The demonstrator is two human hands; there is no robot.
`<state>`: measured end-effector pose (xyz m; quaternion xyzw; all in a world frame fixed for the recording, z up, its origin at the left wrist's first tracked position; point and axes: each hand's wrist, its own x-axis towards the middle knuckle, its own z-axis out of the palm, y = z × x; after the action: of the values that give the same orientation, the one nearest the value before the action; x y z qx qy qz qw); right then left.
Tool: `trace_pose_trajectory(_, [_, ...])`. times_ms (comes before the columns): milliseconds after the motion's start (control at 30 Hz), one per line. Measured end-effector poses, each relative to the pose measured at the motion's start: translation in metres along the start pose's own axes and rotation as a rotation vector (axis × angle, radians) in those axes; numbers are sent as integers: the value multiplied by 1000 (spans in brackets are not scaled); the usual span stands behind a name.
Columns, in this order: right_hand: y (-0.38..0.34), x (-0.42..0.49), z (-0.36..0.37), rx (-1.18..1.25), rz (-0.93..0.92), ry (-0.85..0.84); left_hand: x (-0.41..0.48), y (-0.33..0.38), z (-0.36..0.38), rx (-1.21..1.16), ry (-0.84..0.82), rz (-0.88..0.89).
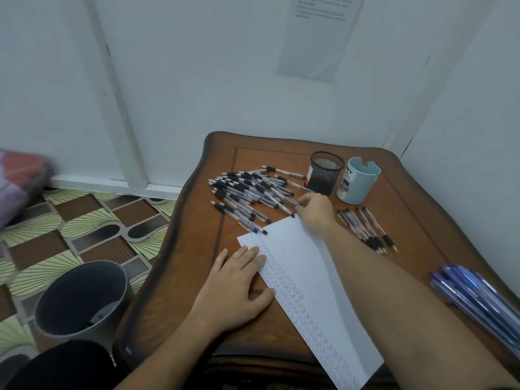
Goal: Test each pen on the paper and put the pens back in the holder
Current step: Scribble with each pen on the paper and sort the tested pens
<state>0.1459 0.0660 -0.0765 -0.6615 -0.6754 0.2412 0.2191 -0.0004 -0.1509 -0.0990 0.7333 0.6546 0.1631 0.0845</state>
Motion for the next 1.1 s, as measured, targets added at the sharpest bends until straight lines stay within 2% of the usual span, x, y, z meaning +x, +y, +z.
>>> trace_pose_trajectory(67, [3, 2, -2, 56, 8, 21, 0, 0, 0, -11, 5, -1])
trace_pose_trajectory(167, [5, -3, -18, 287, -27, 1, 1, -1, 0, 14, -12, -8])
trace_pose_trajectory(233, [-1, -14, -37, 518, -8, 35, 1, -1, 1, 37, -23, -12])
trace_pose_trajectory(333, [-7, -32, -69, 936, 114, 116, 1, 0, 0, 41, -21, -28])
trace_pose_trajectory(400, [-6, -43, -87, 1175, 144, 94, 1, 1, 0, 56, -22, -38])
trace_pose_trajectory(467, [0, -58, -98, 1289, 119, 50, 2, 1, 0, 65, -37, -44])
trace_pose_trajectory(533, [7, -75, -103, 1309, 77, -6, 2, 1, 0, 57, -42, -51])
trace_pose_trajectory(633, [14, -98, -100, 1169, 9, -109, 2, 2, -1, 73, -43, -56])
trace_pose_trajectory(767, [21, -120, -91, 1116, -48, -128, 2, 3, 0, 76, -42, -60])
trace_pose_trajectory(900, [33, -132, -81, 1162, 43, -221, 3, 2, 0, 68, -38, -53])
trace_pose_trajectory(967, [40, -136, -75, 1220, 123, -216, 3, 2, 0, 71, -42, -48])
trace_pose_trajectory(1100, [49, -145, -64, 1099, 135, -259, 3, 2, 2, 43, -30, -43])
